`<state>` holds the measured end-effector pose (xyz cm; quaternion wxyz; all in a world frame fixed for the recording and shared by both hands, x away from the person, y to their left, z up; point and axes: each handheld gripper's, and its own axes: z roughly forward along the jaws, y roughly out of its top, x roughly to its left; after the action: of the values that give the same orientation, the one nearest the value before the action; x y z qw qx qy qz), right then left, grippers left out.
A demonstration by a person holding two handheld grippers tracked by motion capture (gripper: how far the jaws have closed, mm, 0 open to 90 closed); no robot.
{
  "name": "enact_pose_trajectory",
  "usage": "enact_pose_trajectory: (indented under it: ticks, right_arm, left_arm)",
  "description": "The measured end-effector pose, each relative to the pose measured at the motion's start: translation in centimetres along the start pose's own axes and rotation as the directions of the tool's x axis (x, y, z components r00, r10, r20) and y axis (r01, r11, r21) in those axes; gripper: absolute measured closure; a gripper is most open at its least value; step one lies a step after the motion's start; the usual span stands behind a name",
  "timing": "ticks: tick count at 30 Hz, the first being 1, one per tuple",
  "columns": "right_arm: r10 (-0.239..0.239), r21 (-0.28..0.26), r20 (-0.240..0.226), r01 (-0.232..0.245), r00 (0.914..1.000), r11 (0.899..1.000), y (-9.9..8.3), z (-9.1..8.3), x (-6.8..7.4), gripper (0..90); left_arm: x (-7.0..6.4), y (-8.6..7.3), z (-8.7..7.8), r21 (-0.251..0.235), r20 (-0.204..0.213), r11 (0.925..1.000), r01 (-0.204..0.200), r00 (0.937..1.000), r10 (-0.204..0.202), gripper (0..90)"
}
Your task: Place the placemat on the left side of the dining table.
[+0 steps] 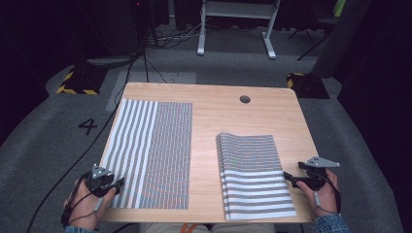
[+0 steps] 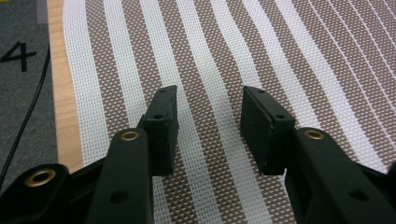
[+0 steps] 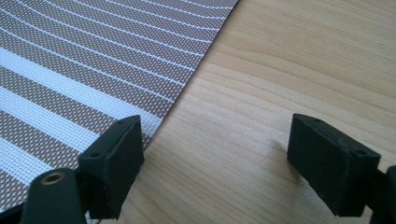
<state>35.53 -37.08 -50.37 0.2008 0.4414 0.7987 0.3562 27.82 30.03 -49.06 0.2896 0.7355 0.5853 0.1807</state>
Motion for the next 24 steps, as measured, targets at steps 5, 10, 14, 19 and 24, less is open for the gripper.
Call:
enact_pose_trajectory:
  ticks: [5,10,14,19,24]
  right_arm:
    - [0.0,0.0,0.0,0.0,1.0,1.0,0.0,0.0,0.0,18.6]
    - [0.0,0.0,0.0,0.0,1.0,1.0,0.0,0.0,0.0,18.6]
    - [-0.001,0.0,0.0,0.001,1.0,1.0,0.0,0.0,0.0,18.6]
    - [0.0,0.0,0.0,0.0,1.0,1.0,0.0,0.0,0.0,18.6]
    - [0.0,0.0,0.0,0.0,1.0,1.0,0.0,0.0,0.0,18.6]
  left_arm:
    - [-0.1,-0.4,-0.3,-0.004,0.006,0.9999,0.01,0.9999,-0.01,57.0]
    - [0.0,-0.3,-0.2,-0.005,0.006,0.9998,0.02,0.9998,-0.02,57.0]
    - [-0.1,-0.2,-0.1,-0.013,0.016,0.9992,0.038,0.9992,-0.038,53.7]
    - [-0.7,0.0,-0.2,-0.009,0.007,0.9996,0.025,0.9997,-0.025,43.1]
    - [-2.1,0.3,-1.2,-0.063,0.021,0.998,0.01,0.9998,-0.009,40.4]
